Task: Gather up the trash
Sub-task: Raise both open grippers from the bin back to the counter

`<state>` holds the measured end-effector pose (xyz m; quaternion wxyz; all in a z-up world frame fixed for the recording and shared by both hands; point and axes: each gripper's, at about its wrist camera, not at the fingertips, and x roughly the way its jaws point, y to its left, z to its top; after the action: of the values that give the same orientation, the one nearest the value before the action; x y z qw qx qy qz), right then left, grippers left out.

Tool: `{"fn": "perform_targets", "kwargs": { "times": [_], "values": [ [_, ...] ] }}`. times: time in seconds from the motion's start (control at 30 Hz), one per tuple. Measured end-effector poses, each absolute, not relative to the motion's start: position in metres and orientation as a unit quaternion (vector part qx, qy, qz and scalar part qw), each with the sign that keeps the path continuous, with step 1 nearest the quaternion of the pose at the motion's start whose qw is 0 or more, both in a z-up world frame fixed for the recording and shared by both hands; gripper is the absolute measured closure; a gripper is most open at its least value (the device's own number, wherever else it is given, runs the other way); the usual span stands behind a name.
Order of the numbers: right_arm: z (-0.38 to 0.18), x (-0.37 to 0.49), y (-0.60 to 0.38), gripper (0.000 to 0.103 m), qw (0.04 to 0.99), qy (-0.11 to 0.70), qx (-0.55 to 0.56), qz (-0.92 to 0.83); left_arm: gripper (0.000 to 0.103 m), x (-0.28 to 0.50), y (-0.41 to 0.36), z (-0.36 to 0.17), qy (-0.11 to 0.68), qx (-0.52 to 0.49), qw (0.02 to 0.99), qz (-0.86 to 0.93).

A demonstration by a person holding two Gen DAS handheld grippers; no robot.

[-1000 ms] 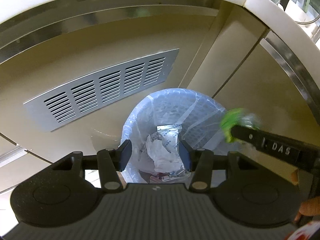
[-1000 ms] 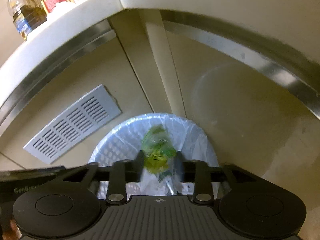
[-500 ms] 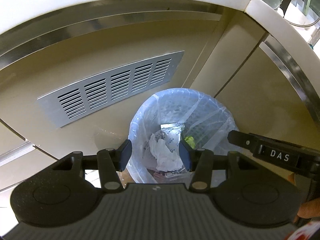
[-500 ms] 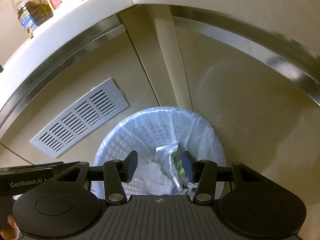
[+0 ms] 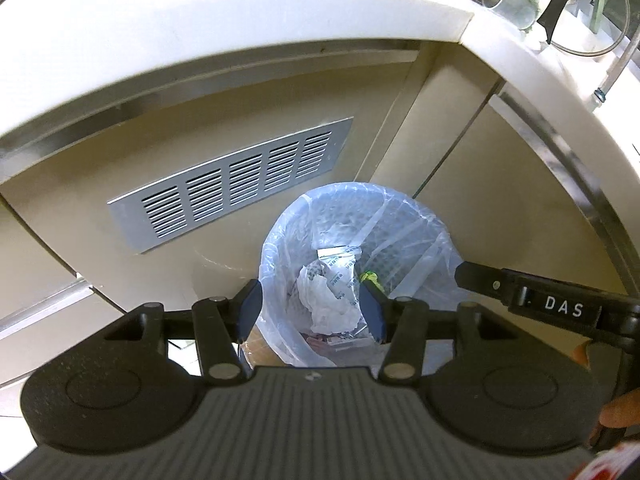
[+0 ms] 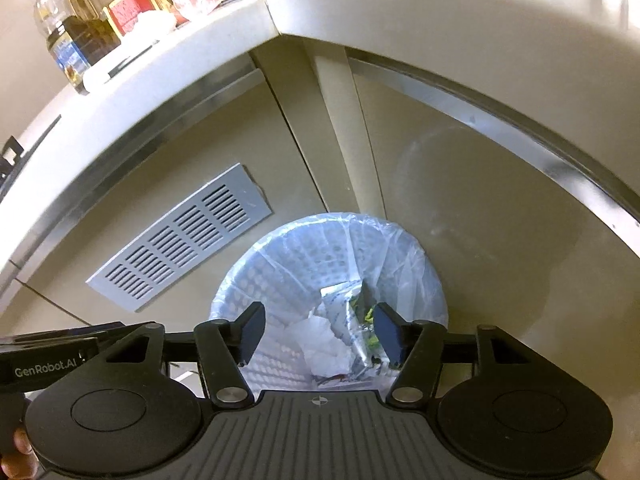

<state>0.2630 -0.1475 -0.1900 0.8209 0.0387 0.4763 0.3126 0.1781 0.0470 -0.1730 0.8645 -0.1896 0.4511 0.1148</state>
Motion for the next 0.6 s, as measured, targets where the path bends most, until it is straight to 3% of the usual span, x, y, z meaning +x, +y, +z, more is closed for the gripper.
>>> {"fn": "perform_targets", "kwargs": {
  "times": [0.27,0.6],
  "values": [
    [-0.162,0.246,-0.157,0.037,0.809,0.481,0.037,0.334,0.047,0.159,0.039,-0.141,0.441,-0.186,0.87,0.115],
    [-0.112,0.236,-0.173,0.036,0.802,0.468,0.044,0.369,0.046,0.14,0.033,-0.085,0.405,-0.167,0.891,0.117]
  ]
}}
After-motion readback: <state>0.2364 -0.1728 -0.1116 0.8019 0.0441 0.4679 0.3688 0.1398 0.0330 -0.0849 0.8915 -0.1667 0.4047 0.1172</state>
